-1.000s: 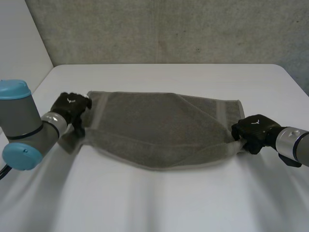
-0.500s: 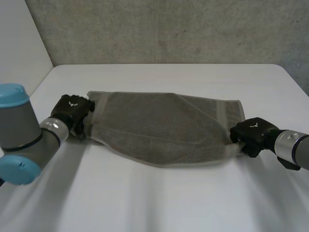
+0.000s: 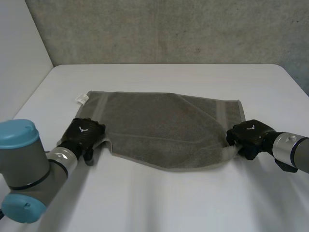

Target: Fold the towel.

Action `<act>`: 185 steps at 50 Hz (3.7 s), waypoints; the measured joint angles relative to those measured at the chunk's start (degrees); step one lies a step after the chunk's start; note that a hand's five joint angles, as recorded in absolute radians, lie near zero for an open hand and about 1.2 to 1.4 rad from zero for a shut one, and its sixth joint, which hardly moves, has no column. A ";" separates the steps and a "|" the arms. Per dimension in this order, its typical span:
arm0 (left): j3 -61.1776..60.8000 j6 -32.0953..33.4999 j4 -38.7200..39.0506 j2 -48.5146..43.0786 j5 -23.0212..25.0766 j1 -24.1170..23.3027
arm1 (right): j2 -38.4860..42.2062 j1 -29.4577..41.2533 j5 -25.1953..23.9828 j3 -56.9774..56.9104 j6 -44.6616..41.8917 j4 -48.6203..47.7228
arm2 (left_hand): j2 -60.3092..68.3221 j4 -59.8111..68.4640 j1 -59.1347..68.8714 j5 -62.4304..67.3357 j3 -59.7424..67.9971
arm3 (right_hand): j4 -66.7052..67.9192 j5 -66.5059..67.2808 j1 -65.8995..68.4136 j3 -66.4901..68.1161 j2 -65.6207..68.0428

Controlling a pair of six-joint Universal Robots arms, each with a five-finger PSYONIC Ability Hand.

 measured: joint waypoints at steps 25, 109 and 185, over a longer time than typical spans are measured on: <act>7.00 0.31 0.54 -6.43 -0.68 -1.14 | -0.09 -0.05 -0.68 0.50 -0.09 0.03 | 5.75 4.76 4.76 6.93 6.18 | 0.00 0.00 0.00 0.00 0.00; -0.87 7.13 -2.59 10.39 -5.25 7.54 | -12.45 -2.02 -1.07 0.31 0.14 3.03 | 53.65 54.68 50.68 54.64 57.13 | 0.00 0.00 0.00 0.00 0.00; 52.13 -6.79 -15.89 -29.60 -4.18 3.37 | 14.23 -3.09 3.21 -17.49 13.20 -2.49 | 54.21 54.87 50.99 54.65 57.47 | 0.00 0.00 0.07 0.00 0.00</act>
